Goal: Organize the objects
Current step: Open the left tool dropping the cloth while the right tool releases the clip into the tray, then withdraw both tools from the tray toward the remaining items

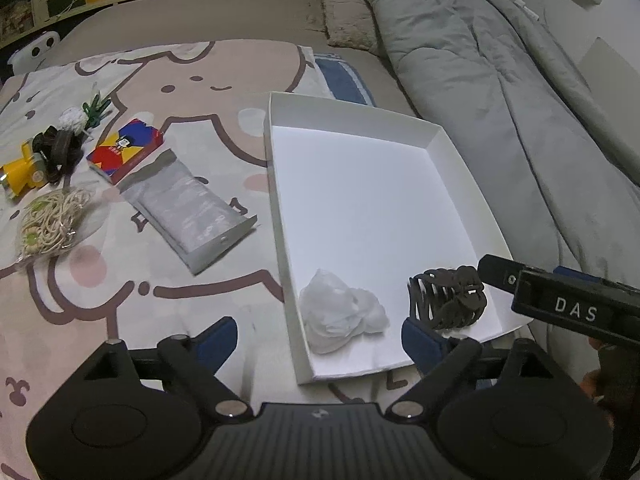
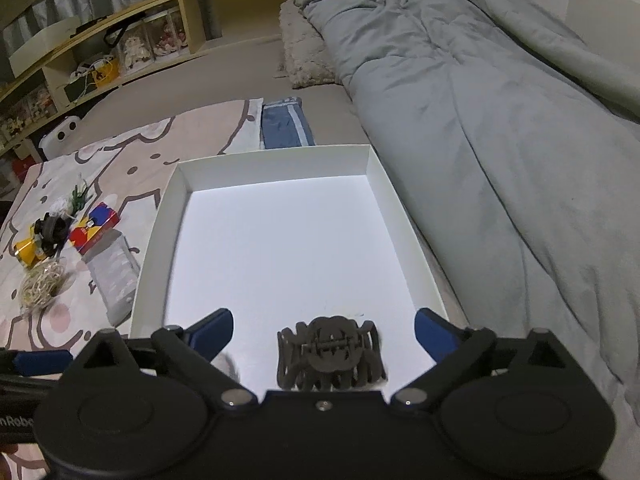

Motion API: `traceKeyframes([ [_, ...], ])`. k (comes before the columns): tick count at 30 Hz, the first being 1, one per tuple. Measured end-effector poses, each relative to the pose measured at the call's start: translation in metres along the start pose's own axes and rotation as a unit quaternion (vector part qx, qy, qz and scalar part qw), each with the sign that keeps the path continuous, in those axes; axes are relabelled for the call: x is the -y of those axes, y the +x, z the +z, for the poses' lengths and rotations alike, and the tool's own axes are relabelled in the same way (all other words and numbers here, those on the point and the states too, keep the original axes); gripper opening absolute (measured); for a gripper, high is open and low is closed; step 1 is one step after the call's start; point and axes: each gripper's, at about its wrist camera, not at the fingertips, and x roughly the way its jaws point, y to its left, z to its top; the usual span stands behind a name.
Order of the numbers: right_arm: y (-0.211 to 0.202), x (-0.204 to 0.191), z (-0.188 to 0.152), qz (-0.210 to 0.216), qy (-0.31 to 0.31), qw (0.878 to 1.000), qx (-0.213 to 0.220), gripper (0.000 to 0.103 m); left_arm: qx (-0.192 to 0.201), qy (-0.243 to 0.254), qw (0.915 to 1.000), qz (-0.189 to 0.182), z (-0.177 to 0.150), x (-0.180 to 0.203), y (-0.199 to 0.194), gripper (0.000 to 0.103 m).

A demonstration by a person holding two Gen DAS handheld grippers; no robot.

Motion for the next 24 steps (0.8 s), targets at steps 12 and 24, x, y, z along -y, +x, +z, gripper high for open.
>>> traceKeyframes([
  [12,-0.014,-0.016,-0.007,-0.010,-0.015,1.000,-0.013,0.103,0.017,-0.003,0.9997,0.018,0.001,-0.022,-0.022,0.096],
  [24,-0.023,-0.033,-0.001,-0.021,-0.016,1.000,-0.002,0.103,0.037,-0.001,0.9985,0.041,0.018,-0.063,-0.045,0.098],
])
